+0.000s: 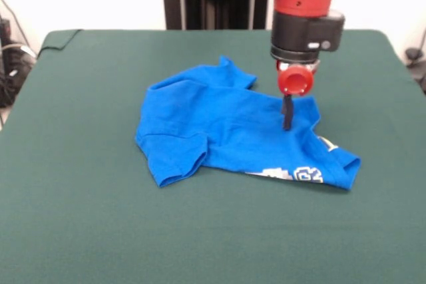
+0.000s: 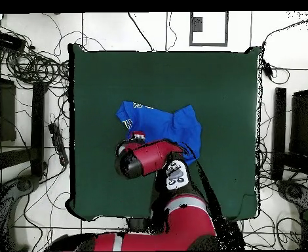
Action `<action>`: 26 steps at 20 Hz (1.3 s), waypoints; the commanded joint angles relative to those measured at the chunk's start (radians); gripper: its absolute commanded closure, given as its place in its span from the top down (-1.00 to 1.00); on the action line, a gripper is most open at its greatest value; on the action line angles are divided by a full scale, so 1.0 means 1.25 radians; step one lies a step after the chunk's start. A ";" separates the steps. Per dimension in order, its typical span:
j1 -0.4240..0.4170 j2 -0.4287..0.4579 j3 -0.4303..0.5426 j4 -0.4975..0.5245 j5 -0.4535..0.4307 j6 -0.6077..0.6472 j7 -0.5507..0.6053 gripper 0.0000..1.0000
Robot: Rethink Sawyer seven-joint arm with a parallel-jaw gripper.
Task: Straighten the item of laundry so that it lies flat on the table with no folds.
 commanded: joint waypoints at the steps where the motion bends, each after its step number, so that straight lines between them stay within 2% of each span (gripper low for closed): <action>1: 0.220 0.155 0.082 -0.036 0.066 0.086 -0.014 1.00; 5: 0.448 0.195 -0.154 -0.181 0.101 0.342 0.095 1.00; 9: 0.517 0.223 -0.224 -0.240 0.125 0.432 0.109 1.00; 14: 0.528 0.236 -0.204 -0.281 0.188 0.435 0.123 1.00; 20: 0.510 0.262 -0.180 -0.278 0.222 0.335 0.103 1.00; 22: 0.512 0.253 -0.194 -0.262 0.218 0.335 0.091 1.00; 23: 0.534 0.239 -0.245 -0.255 0.190 0.407 0.076 1.00; 24: 0.539 0.224 -0.271 -0.241 0.171 0.431 0.056 1.00; 26: 0.532 0.182 -0.331 -0.195 0.106 0.425 -0.008 1.00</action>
